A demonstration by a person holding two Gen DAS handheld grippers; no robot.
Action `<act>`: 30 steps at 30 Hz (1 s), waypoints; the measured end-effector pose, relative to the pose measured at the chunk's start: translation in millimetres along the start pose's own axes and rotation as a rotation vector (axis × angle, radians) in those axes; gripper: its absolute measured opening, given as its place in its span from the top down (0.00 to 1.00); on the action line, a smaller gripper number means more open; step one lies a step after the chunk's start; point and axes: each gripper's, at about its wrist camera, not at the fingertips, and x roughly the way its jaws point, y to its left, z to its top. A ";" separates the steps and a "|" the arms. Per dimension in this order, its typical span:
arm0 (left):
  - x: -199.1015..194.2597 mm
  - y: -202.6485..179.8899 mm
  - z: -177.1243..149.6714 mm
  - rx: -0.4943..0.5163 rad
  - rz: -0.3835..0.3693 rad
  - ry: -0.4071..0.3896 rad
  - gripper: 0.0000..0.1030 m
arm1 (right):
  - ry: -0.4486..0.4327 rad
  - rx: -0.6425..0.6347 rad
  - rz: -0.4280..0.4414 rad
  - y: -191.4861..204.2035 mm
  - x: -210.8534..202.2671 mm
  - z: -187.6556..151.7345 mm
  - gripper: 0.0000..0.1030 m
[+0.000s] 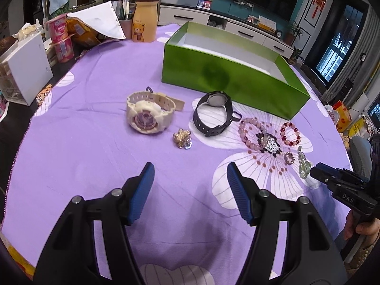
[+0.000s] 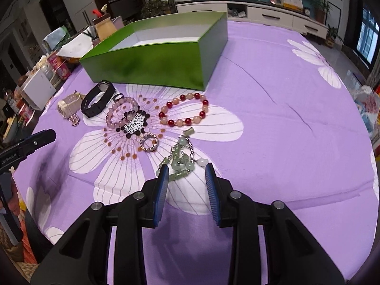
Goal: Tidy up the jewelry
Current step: 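Move the right tool to the green jade pendant and grasp it, then grasp the gold flower brooch with the left tool while the right tool holds the jade pendant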
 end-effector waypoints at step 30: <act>41.5 6.3 22.4 -0.035 -0.044 -0.001 0.60 | -0.118 -0.069 0.099 17.2 -8.8 20.6 0.93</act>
